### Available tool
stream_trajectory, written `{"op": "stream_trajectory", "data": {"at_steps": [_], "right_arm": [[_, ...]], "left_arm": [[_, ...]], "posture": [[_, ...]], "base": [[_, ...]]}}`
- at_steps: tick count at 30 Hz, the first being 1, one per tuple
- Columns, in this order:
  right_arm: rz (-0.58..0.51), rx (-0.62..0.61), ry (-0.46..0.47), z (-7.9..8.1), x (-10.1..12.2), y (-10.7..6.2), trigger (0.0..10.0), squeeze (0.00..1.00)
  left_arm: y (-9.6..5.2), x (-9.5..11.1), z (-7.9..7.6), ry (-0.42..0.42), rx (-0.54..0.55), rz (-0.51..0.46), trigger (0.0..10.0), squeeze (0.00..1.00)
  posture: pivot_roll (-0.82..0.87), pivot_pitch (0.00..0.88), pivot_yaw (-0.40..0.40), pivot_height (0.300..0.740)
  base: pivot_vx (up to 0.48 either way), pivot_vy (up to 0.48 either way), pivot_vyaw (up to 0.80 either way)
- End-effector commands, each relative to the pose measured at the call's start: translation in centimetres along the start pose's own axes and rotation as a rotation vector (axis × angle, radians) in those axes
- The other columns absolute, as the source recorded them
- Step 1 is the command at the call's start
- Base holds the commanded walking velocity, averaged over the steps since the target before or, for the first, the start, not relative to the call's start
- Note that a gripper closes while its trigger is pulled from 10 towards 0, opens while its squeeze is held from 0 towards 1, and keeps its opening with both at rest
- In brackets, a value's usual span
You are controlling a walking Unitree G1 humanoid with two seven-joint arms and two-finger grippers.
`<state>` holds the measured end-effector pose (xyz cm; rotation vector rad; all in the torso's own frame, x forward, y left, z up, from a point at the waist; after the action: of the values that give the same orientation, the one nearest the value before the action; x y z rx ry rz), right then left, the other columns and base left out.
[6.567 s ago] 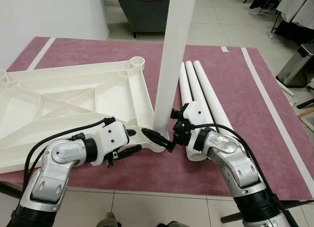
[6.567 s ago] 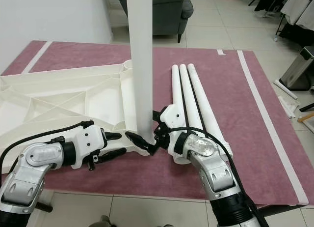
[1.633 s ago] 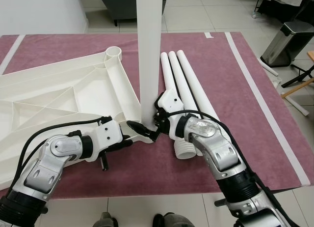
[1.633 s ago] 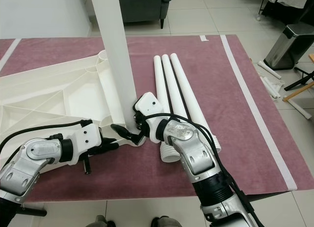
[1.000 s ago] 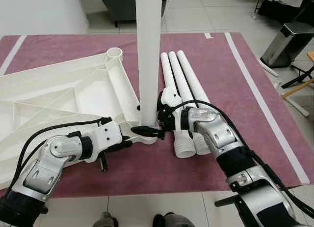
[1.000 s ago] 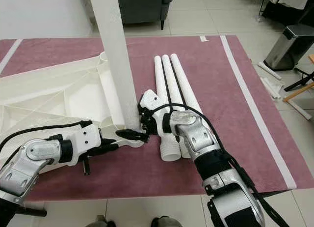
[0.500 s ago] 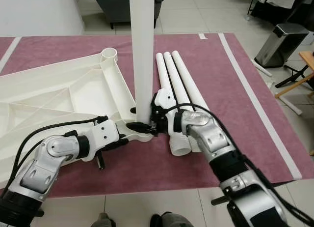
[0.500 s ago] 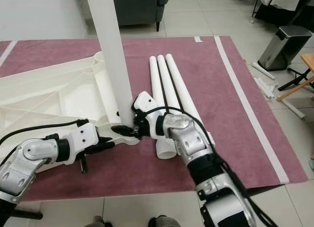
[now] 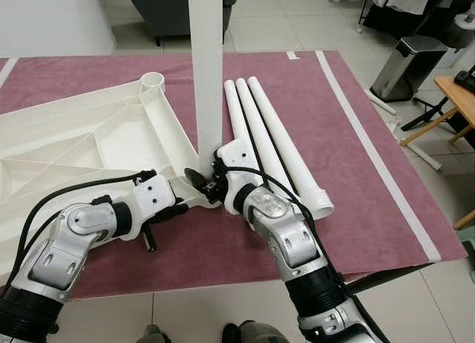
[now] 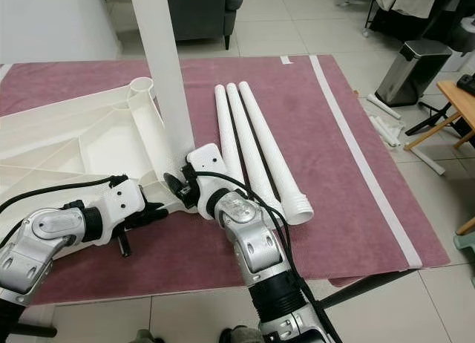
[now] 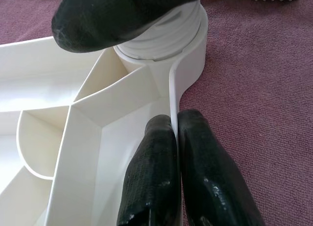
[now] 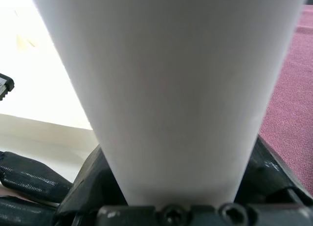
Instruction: Building children table
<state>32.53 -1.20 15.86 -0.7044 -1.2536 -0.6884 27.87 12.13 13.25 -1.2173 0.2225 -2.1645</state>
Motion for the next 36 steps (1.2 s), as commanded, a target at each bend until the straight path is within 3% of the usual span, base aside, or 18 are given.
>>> {"op": "stream_trajectory", "data": {"at_steps": [1, 2, 3, 4, 5, 6, 7, 8, 19, 23, 24, 27, 28, 32, 33, 34, 36], "right_arm": [[0.168, -0.092, 0.071, -1.6, -4.0, -0.4, 10.0, 0.00], [0.117, 0.006, 0.070, -0.5, -2.8, -0.3, 10.0, 0.00], [0.117, 0.006, 0.070, -0.5, -2.8, -0.3, 10.0, 0.00], [0.068, 0.120, 0.069, 0.6, -1.4, -0.5, 10.0, 0.00], [0.068, 0.120, 0.069, 0.6, -1.4, -0.5, 10.0, 0.00], [0.027, 0.231, 0.076, 1.4, 0.0, -0.9, 10.0, 0.00], [0.027, 0.231, 0.076, 1.4, 0.0, -0.9, 10.0, 0.00], [-0.028, 0.343, 0.101, 1.9, 1.9, -1.6, 10.0, 0.00], [-0.112, 0.416, 0.133, 2.1, 4.2, -2.6, 10.0, 0.00], [-0.118, 0.592, 0.044, 2.4, 5.9, -3.9, 10.0, 0.00], [-0.091, 0.611, -0.033, 2.0, 5.8, -4.0, 10.0, 0.00], [-0.066, 0.601, -0.090, 1.4, 5.6, -3.8, 10.0, 0.00], [-0.030, 0.591, -0.135, 0.9, 5.3, -3.6, 10.0, 1.00], [-0.003, 0.588, -0.177, 0.6, 5.1, -3.5, 10.0, 1.00], [0.018, 0.600, -0.215, 0.6, 4.9, -3.4, 10.0, 0.93], [0.032, 0.619, -0.248, 0.5, 4.8, -3.4, 10.0, 0.00], [0.041, 0.644, -0.270, 0.5, 5.0, -3.2, 10.0, 0.00]], "left_arm": [[0.8, 2.9, -1.7, 0.049, -0.106, -0.162, 0.0, 0.00], [0.7, 2.9, -1.7, 0.046, -0.107, -0.162, 0.0, 0.00], [0.7, 2.9, -1.7, 0.046, -0.107, -0.162, 0.0, 0.00], [0.7, 2.8, -1.7, 0.040, -0.108, -0.162, 0.0, 0.00], [0.7, 2.8, -1.7, 0.040, -0.108, -0.162, 0.0, 0.00], [0.7, 2.8, -1.8, 0.029, -0.106, -0.168, 0.0, 0.00], [0.7, 2.8, -1.8, 0.029, -0.106, -0.168, 0.0, 0.00], [0.9, 2.6, -1.7, -0.025, -0.067, -0.200, 0.0, 0.00], [1.5, 1.6, -2.7, -0.095, -0.051, -0.215, 0.0, 0.00], [1.6, 1.5, -2.9, -0.107, -0.066, -0.220, 0.0, 0.00], [1.6, 1.5, -2.9, -0.106, -0.067, -0.220, 0.0, 0.00], [1.6, 1.6, -2.9, -0.104, -0.067, -0.221, 0.0, 0.00], [1.6, 1.6, -2.9, -0.102, -0.066, -0.222, 0.0, 0.00], [1.6, 1.7, -2.8, -0.098, -0.065, -0.223, 0.0, 0.00], [1.6, 1.7, -2.7, -0.093, -0.064, -0.223, 0.0, 0.00], [1.6, 1.8, -2.7, -0.087, -0.065, -0.225, 0.0, 0.00], [1.6, 1.8, -2.8, -0.079, -0.071, -0.228, 0.0, 0.00]], "posture": [[0.09, 0.152, -0.003, 0.740], [0.10, 0.151, -0.004, 0.740], [0.10, 0.151, -0.004, 0.740], [0.10, 0.150, -0.004, 0.740], [0.10, 0.150, -0.004, 0.740], [0.10, 0.149, -0.004, 0.740], [0.10, 0.149, -0.004, 0.740], [0.10, 0.148, -0.006, 0.740], [0.09, 0.148, -0.013, 0.740], [0.09, 0.142, -0.013, 0.740], [0.09, 0.140, -0.014, 0.740], [0.09, 0.140, -0.014, 0.740], [0.09, 0.137, -0.016, 0.740], [0.09, 0.134, -0.016, 0.740], [0.09, 0.132, -0.016, 0.740], [0.09, 0.131, -0.014, 0.740], [0.09, 0.130, -0.012, 0.740]], "base": [[0.000, 0.000, 0.00], [0.000, 0.000, 0.00], [0.000, 0.000, 0.00], [0.000, 0.000, 0.00], [0.000, 0.000, 0.00], [0.000, 0.000, 0.00], [0.000, 0.000, 0.00], [0.000, 0.000, 0.00], [0.000, 0.000, 0.00], [0.000, 0.000, 0.00], [0.000, 0.000, 0.00], [0.000, 0.000, 0.00], [0.000, 0.000, 0.00], [0.000, 0.000, 0.00], [0.000, 0.000, 0.00], [0.000, 0.000, 0.00], [0.000, 0.000, 0.00]]}}
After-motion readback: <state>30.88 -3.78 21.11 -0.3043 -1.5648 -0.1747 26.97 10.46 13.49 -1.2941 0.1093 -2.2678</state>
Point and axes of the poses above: a point about 5 cm out from each wrist's last joint towards the gripper, its own y axis pointing out of the wrist towards the gripper, its own x axis along the axis of the wrist's last joint, z = x × y, the point moved 3 cm from there along y, pointing out of the wrist towards the gripper, and after that the axes turned 15 degrees about y, right-handed, at the moved point
